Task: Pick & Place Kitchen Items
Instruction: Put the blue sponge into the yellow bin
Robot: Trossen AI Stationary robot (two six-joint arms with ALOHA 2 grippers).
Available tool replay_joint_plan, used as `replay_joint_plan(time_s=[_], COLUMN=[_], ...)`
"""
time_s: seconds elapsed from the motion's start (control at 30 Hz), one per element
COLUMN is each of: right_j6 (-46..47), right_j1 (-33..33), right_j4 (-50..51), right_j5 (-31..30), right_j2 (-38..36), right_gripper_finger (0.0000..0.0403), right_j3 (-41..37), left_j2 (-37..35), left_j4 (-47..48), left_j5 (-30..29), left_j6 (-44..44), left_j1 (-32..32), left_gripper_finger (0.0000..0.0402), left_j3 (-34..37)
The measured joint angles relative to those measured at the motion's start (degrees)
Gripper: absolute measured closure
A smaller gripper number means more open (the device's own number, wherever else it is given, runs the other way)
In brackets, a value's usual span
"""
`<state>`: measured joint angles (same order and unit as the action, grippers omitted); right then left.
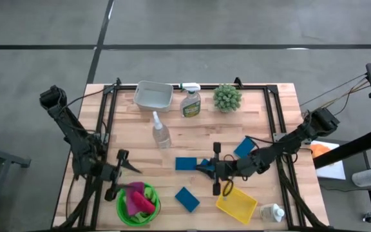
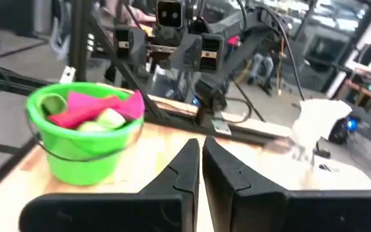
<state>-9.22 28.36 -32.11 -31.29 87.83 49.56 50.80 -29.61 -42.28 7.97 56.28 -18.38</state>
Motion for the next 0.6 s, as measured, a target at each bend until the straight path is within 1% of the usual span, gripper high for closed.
replay_joint_plan(time_s=[0.1, 0.17, 0.27, 0.4, 0.47, 0.53, 0.6], right_j6=[1.2, 3.1, 5.4, 6.4, 6.5, 6.9, 8.0], right_j1=[-0.9, -1.3, -1.6, -1.6, -1.6, -1.6, -1.6], right_j4=[1.5, 2.7, 6.0, 10.3, 11.9, 13.7, 16.5], right_j5=[-0.1, 0.0, -0.9, -4.9, -6.8, -7.6, -8.2], right_j2=[0.0, 0.0, 0.0, 0.0, 0.0, 0.0, 0.0], right_gripper_finger=[0.0372, 0.0344, 0.0276, 0.0174, 0.013, 0.0095, 0.0071], right_j3=[0.0, 0.0, 0.4, 0.9, 1.1, 1.6, 2.3], left_j2=[-4.4, -7.1, -10.4, -13.4, -14.1, -14.1, -13.8], left_j4=[-0.5, -0.7, -0.8, -1.0, 0.0, 0.4, 0.9], left_j5=[-0.1, -0.2, -1.5, -5.0, -5.8, -5.9, -5.4], left_j6=[-1.7, -2.8, -3.3, -1.6, -2.2, -3.0, -4.6], left_j1=[-1.6, -2.5, -3.3, -3.5, -3.5, -3.5, -3.5], left_gripper_finger=[0.0148, 0.0148, 0.0148, 0.0148, 0.0148, 0.0148, 0.0148], left_j3=[4.4, 6.8, 9.4, 11.1, 11.3, 11.3, 11.3])
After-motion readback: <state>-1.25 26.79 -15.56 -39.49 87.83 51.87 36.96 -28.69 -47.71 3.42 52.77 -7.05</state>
